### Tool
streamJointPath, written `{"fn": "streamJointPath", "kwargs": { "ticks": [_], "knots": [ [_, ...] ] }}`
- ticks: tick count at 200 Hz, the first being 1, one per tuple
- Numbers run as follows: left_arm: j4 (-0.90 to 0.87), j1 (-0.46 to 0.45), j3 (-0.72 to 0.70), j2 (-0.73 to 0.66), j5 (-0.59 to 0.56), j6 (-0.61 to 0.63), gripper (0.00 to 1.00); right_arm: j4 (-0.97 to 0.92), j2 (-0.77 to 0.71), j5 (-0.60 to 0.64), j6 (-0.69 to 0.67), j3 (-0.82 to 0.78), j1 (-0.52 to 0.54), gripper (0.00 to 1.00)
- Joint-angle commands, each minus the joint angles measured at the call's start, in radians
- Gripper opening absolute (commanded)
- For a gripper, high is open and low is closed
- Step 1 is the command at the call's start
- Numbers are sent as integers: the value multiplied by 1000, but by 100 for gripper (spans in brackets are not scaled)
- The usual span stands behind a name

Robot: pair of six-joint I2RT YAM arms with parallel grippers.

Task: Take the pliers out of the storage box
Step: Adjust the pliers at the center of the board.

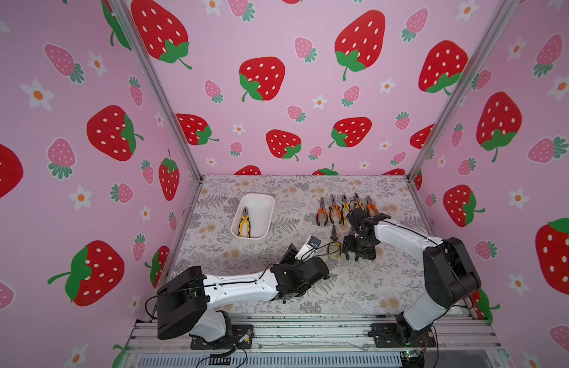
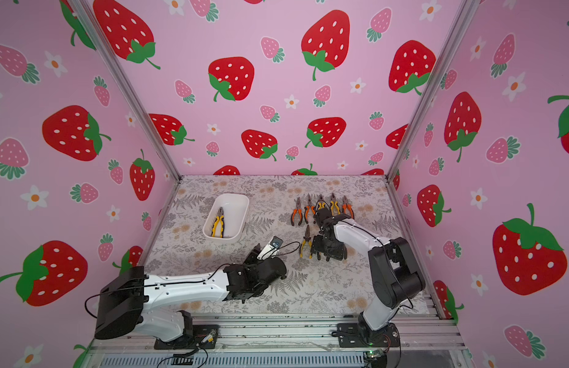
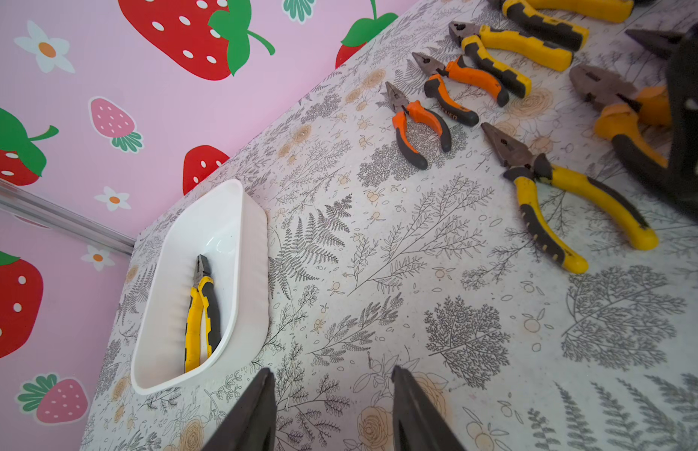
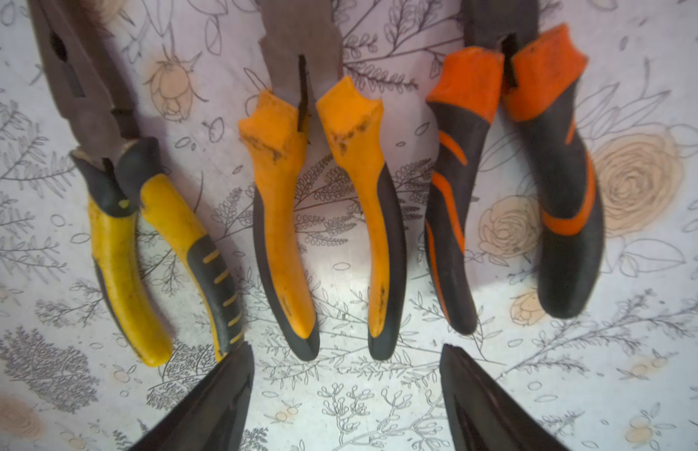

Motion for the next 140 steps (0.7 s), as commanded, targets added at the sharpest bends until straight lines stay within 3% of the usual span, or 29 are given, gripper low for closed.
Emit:
{"fn": "streamJointPath", "kwargs": {
  "ticks": [1,58,140],
  "knots": [
    [-19,4,35,12,-2,3,50,18,22,-35,-20,-8,-7,80],
    [-22,4,40,19,-2,4,50,23,69,-44,-34,-7,-12,80],
    [-24,3,41,18,-3,1,50,21,111,-27,-75,19,-18,69]
  ]
}}
